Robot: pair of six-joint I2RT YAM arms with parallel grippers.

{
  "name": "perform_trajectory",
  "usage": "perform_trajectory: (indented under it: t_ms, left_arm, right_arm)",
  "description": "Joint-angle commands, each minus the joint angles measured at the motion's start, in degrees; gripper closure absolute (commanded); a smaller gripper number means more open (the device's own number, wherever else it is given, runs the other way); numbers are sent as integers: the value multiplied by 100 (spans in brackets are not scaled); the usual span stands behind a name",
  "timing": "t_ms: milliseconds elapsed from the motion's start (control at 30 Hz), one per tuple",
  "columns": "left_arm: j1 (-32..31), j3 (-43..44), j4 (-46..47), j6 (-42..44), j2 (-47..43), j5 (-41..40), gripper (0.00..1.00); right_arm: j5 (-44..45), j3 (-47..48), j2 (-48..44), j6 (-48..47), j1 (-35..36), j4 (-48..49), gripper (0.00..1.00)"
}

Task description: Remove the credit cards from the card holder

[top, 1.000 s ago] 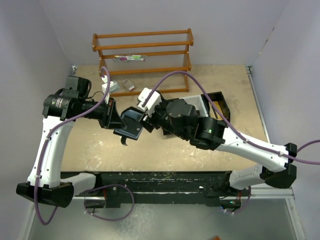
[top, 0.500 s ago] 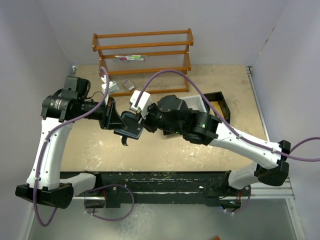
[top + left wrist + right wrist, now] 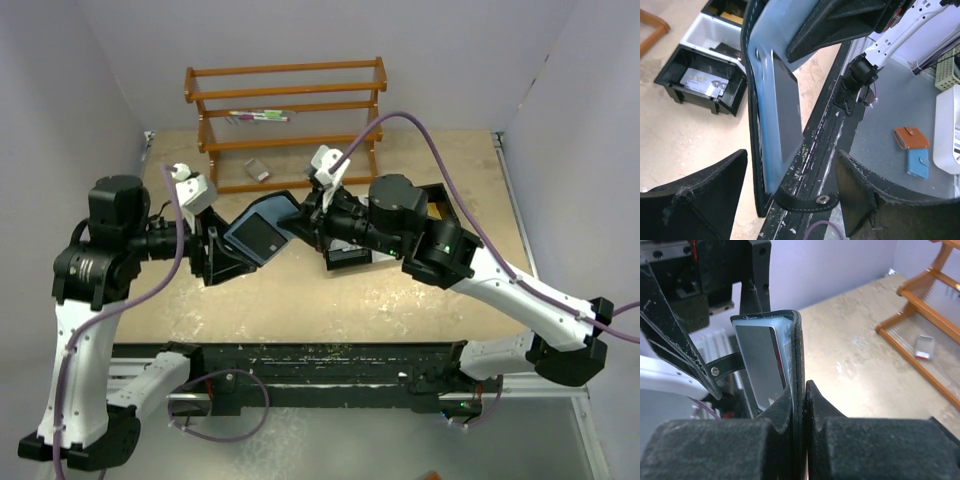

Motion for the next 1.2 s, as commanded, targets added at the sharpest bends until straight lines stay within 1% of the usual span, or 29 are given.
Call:
perform_trajectory:
  t_ms: [0, 167, 300, 367, 467, 567, 633, 733, 800, 900, 1067, 1167]
  left_arm:
    - [-13, -419, 1554, -1034, -366, 26, 26]
    - [-13, -761, 2370, -1913, -590, 333, 27]
    - [-13, -939, 2862, -2434, -716, 409, 28]
    - [-13, -963, 3026, -2669, -736, 510, 31]
    - [-9, -994, 3202, -2914, -740, 930, 43]
    - [-13, -990, 3275, -3093, -754, 1170, 48]
    - [-13, -984, 3226, -3071, -778, 1165, 47]
    - [-13, -959, 3031, -2878, -850, 838, 41]
    - [-13, -973, 3032, -2857, -891, 696, 41]
    - [-13, -995, 3221, -3069, -856, 778, 49]
    - [-13, -1102, 3582, -3430, -798, 953, 64]
    - [-13, -1151, 3622, -3486, -763, 998, 77]
  right_arm:
    - [-407, -516, -419, 1226, 1, 1608, 100]
    - [-590, -1228, -723, 2157, -1, 2760, 100]
    - [-517, -1520, -871, 2615, -1, 3176, 100]
    - [-473, -1534, -895, 2675, 0, 3189, 100]
    - [-323, -1536, -921, 2745, 0, 3126, 100]
    - [-148, -1685, -1035, 2914, 4, 3186, 100]
    - [-38, -1835, -1131, 3009, 0, 3267, 100]
    - [87, -2050, -1284, 3154, -1, 3382, 100]
    - [103, -2161, -1376, 3239, -1, 3473, 100]
    - [82, -2250, -1411, 3288, -1, 3470, 100]
    - [55, -2437, -1419, 3405, 0, 3672, 100]
    - [-16, -2570, -1442, 3516, 2, 3772, 100]
